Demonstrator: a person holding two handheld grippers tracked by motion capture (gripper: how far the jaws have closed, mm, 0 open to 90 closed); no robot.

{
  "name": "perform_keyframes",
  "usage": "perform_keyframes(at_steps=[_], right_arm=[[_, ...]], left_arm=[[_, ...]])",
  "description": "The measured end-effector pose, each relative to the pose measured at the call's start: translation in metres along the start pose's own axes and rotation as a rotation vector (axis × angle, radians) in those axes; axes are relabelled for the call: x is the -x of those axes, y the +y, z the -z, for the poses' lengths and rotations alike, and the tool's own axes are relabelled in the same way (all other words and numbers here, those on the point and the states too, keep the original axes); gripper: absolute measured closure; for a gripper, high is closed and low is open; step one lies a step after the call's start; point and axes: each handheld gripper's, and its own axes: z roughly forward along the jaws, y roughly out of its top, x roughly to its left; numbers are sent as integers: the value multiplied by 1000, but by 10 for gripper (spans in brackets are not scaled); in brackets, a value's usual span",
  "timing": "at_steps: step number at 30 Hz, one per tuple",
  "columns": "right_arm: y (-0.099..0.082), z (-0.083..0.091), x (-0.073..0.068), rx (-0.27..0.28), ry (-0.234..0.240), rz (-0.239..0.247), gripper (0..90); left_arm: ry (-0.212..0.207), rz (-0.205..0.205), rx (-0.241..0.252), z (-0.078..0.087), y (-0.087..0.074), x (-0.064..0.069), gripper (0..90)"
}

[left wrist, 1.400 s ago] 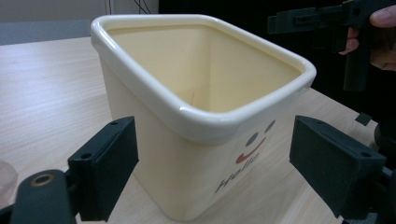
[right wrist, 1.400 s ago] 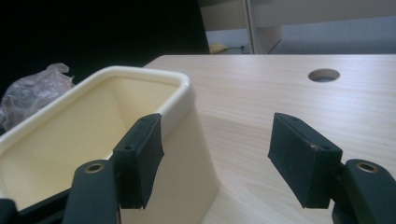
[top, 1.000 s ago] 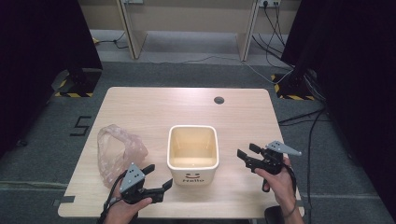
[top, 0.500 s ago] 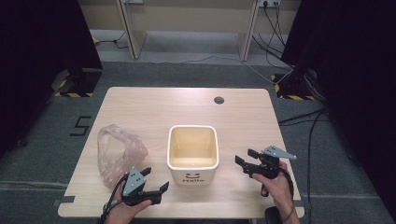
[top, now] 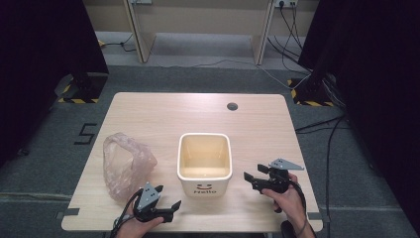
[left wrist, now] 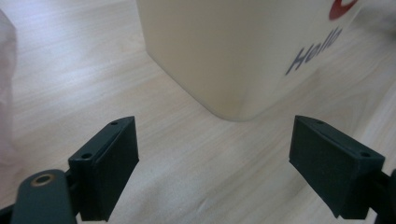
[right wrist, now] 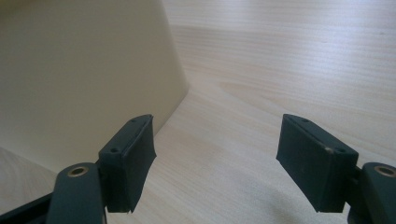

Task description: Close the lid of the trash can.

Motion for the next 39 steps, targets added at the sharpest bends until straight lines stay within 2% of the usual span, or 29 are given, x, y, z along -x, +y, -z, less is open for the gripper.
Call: perform_keyframes(at_steps=[2, 7, 10, 14, 16, 18, 21, 24, 28, 36, 39], right_arm=[[-1, -1, -1, -12, 1, 4, 274], [-2, -3, -2, -41, -4, 17, 268], [-4, -6, -4, -66, -8, 27, 243], [-4, -7, -5, -75, -13, 35, 210], [-5, -8, -5, -87, -18, 30, 161], [-7, -9, -5, -102, -25, 46, 162], [-7, -10, -6, -108, -25, 42, 162], [-8, -10, -5, -117, -28, 53, 162], [-9, -11, -5, -128, -34, 60, 162], [-14, -15, -4, -198, -50, 79, 162], [-17, -17, -4, -213, -60, 125, 149]], left_arm=[[-1, -3, -28, -2, -3, -1, 152], [8, -1, -53, -2, -4, -2, 153], [21, -10, -92, -4, -7, -6, 153], [39, -14, -102, -4, -9, -9, 153], [48, -10, -107, -4, -10, -11, 154], [50, -7, -109, -4, -10, -12, 157], [52, -7, -113, -5, -11, -11, 160], [62, -18, -134, -6, -12, -11, 162], [64, -12, -136, -7, -13, -13, 162], [62, -15, -117, -8, -15, -13, 145], [62, -15, -115, -8, -15, -14, 145]])
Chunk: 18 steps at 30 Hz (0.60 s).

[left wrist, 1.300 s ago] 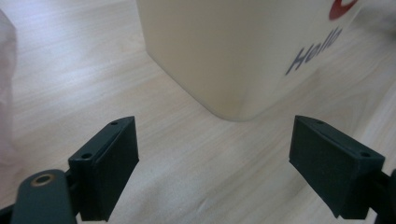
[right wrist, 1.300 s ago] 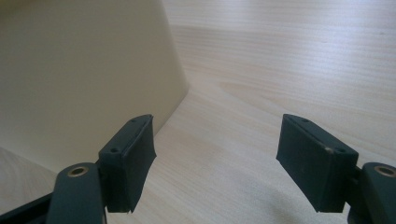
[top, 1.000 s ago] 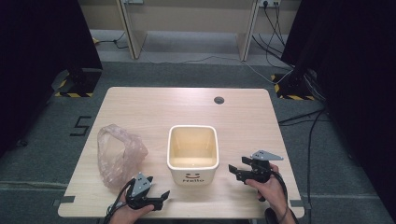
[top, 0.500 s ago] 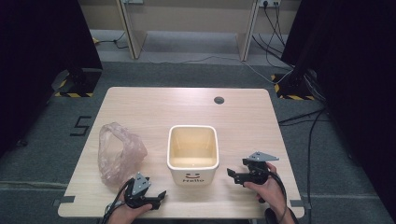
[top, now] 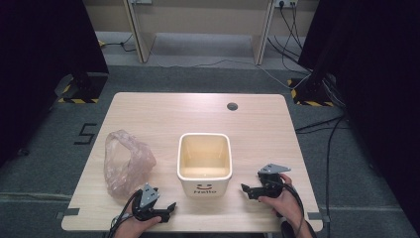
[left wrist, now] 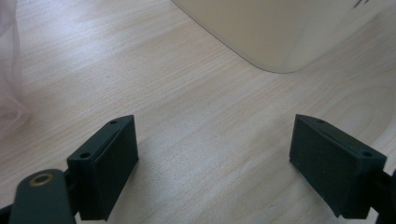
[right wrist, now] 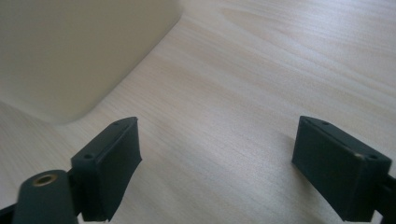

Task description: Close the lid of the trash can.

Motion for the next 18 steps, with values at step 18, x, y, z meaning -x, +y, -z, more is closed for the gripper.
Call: perform_keyframes(at_steps=[18], right_arm=[[-3, -6, -6, -11, -8, 118, 31]], left_arm=[[2, 0, 5, -1, 0, -1, 145]])
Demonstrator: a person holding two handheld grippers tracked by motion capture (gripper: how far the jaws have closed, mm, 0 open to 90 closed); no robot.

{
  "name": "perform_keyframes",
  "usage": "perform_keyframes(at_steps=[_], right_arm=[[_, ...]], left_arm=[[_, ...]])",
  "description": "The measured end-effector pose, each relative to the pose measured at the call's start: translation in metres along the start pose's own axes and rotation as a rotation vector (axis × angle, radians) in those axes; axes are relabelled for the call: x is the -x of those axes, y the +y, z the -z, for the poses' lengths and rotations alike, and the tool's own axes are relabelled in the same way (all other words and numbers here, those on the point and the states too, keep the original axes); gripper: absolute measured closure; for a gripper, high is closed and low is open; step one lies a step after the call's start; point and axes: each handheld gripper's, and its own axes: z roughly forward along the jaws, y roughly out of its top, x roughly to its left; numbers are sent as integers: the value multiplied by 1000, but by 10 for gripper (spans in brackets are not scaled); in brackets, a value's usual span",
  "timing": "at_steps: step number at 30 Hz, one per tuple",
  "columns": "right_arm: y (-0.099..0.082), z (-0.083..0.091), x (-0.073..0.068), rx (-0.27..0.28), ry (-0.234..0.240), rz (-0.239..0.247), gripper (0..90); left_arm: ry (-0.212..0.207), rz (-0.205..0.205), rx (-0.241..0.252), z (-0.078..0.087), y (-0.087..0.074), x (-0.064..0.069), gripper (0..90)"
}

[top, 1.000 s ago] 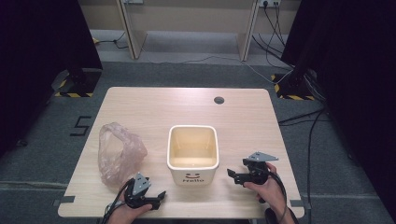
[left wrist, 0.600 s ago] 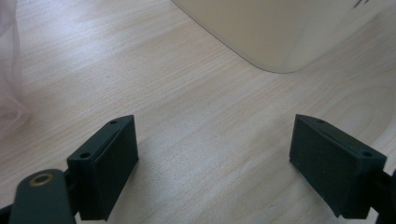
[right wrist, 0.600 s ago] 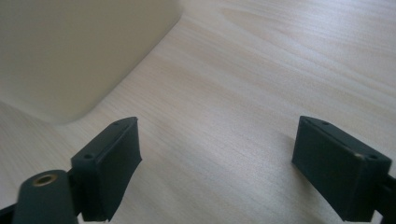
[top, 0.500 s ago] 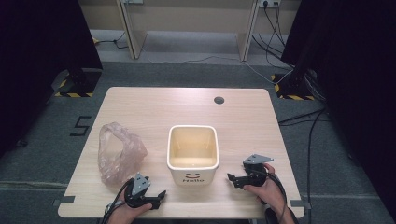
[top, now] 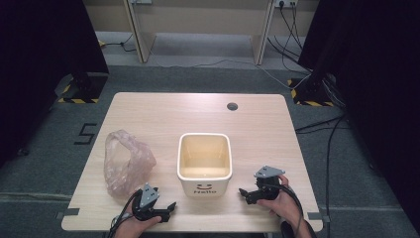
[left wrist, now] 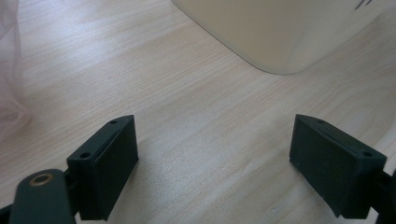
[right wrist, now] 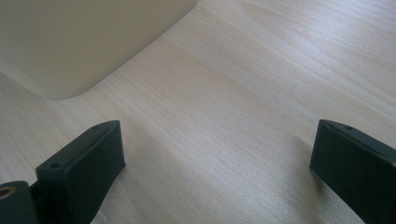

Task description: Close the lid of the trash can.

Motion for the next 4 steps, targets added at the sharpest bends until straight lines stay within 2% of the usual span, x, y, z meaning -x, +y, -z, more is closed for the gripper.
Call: perform_keyframes(at_steps=[4], right_arm=[[0, 0, 0, 2, -3, -1, 30]], left_arm=[[1, 1, 1, 0, 0, 0, 146]])
